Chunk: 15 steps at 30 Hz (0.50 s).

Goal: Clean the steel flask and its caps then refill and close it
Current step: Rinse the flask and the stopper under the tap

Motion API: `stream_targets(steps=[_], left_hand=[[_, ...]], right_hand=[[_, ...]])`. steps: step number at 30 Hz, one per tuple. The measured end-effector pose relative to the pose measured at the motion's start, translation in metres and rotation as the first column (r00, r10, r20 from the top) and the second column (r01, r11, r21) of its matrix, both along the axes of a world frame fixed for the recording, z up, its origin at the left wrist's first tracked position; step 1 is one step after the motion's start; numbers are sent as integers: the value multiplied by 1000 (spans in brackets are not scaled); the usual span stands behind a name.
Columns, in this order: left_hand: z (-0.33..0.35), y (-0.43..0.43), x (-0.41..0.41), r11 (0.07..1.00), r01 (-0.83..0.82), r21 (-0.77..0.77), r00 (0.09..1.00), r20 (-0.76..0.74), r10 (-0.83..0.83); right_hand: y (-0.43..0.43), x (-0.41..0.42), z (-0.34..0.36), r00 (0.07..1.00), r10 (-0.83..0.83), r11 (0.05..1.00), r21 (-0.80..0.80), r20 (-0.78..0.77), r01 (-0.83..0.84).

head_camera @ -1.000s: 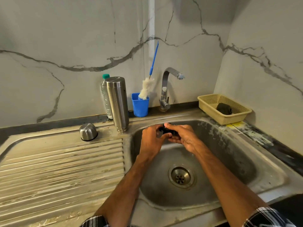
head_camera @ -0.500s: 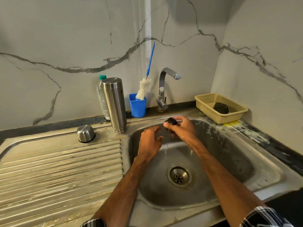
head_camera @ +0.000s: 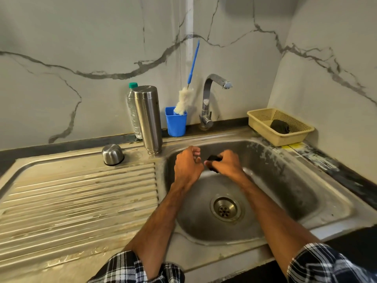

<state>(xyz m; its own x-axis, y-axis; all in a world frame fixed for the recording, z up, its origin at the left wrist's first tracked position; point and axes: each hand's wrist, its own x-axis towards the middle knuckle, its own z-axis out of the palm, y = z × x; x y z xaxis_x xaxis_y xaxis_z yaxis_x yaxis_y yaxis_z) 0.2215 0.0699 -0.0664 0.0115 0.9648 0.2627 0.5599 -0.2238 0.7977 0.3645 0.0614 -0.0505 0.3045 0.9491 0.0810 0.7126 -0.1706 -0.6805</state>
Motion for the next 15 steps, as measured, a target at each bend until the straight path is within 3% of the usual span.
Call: stream_targets(steps=[1, 4, 8, 15], left_hand=[[1, 0, -1, 1000, 19, -12, 1000, -1, -19], [4, 4, -4, 995, 80, -56, 997, -18, -81], [12, 2, -9, 975, 202, -89, 975, -80, -209], [39, -20, -60, 968, 250, 32, 960, -138, -244]], right_hand=[[0, 1, -3, 999, -1, 1000, -15, -33, 0], [4, 1, 6, 977, 8, 987, 157, -214, 27], [3, -7, 0, 906, 127, 992, 63, -403, -111], [-14, -41, 18, 709, 325, 943, 154, -625, -297]])
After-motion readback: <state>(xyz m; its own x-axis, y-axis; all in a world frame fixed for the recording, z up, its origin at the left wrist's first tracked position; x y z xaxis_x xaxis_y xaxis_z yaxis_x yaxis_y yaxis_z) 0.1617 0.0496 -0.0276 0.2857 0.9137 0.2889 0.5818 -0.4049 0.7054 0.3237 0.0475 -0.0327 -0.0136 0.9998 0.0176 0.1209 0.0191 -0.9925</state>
